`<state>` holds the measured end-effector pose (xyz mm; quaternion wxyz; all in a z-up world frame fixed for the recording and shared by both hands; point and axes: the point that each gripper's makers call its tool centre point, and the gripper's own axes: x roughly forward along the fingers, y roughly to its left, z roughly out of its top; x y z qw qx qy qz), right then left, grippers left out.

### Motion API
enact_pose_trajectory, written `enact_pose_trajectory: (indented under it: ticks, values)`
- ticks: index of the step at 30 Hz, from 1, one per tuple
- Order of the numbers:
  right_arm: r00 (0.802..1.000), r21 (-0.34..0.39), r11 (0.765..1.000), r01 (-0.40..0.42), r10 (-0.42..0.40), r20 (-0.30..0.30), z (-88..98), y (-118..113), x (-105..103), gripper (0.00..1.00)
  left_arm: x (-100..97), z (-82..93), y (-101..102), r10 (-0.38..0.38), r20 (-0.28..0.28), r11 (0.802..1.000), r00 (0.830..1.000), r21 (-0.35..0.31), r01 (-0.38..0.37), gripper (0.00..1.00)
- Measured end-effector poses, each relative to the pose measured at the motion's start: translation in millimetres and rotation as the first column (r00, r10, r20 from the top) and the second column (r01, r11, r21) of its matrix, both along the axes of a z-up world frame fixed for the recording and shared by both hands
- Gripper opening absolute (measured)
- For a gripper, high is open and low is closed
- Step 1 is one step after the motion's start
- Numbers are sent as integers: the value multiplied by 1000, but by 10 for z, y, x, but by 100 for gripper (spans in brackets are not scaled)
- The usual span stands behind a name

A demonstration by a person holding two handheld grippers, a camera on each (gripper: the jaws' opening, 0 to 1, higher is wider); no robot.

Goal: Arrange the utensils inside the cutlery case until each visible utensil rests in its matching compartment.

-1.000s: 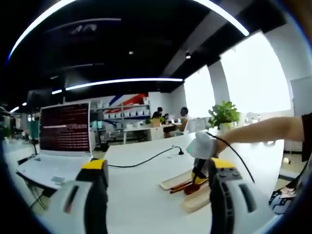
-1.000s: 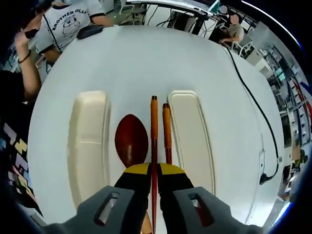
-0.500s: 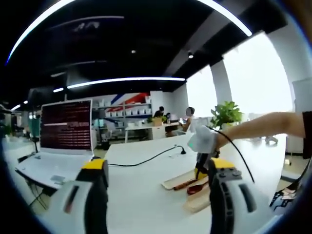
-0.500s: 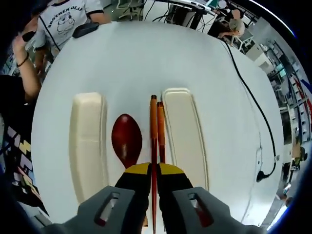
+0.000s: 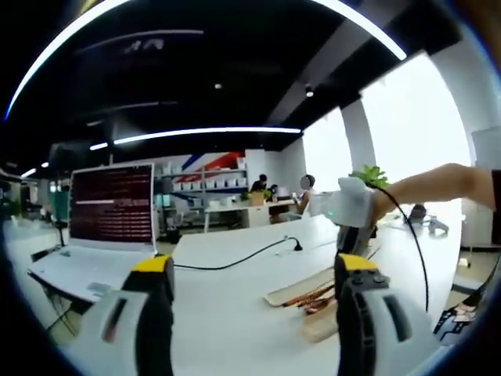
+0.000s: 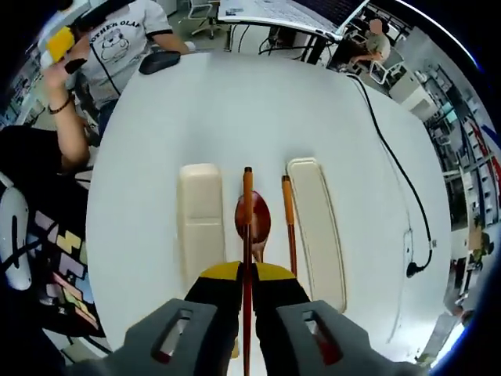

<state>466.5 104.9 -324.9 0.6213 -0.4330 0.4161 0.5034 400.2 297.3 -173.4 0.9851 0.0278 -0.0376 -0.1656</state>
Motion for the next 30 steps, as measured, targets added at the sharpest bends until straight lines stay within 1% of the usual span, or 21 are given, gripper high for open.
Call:
enact_pose_trajectory:
  ticks: [2, 4, 6, 8, 11, 14, 16, 17, 19, 23, 27, 30]
  values:
    - [1000, -2, 1000, 2, -2, 6, 19, 6, -59, 2, 3, 6, 14, 2, 2, 1000, 1000, -1, -2, 89]
    - [1000, 9, 1000, -21, 21, 8, 64, 31, -118, 2, 16, 5, 32, 5, 1, 1000, 1000, -4, -5, 89]
    - [999, 16, 999, -43, 43, -8, 71, 50, -200, 2, 26, -8, 45, 10, -6, 1000, 1000, -5, -10, 89]
    - [999, 19, 999, -46, 46, -20, 55, 55, -248, 2, 28, -11, 51, 13, -8, 1000, 1000, -5, -13, 89]
    - [997, 21, 997, -69, 70, -43, -9, 66, -314, 2, 24, 1, 46, 13, -3, 1000, 1000, -8, -13, 89]
    - [994, 16, 996, -88, 89, -64, -87, 76, -338, 2, 20, 0, 32, 9, -4, 1000, 1000, -2, -9, 89]
    - [990, 5, 992, -128, 128, -56, -133, 81, -337, 2, 23, 2, 29, 11, -3, 1000, 1000, -3, -11, 89]
    - [987, 9, 989, -147, 147, -62, -171, 94, -362, 2, 26, 2, 27, 11, -3, 1000, 1000, -4, -11, 89]
    - [985, 16, 989, -144, 145, -89, -219, 118, -395, 2, 30, -6, 16, 6, -6, 1000, 1000, -4, -6, 89]
    - [983, 17, 988, -156, 156, -95, -256, 137, -399, 2, 24, -6, -3, 3, -6, 1000, 1000, 0, -3, 89]
    - [980, 21, 987, -157, 159, -118, -312, 111, -392, 3, 25, -8, -19, 1, -7, 1000, 1000, 3, -1, 89]
    - [981, 21, 992, -125, 126, -150, -369, 69, -388, 3, 29, -19, -29, -1, -10, 1000, 1000, 6, 1, 89]
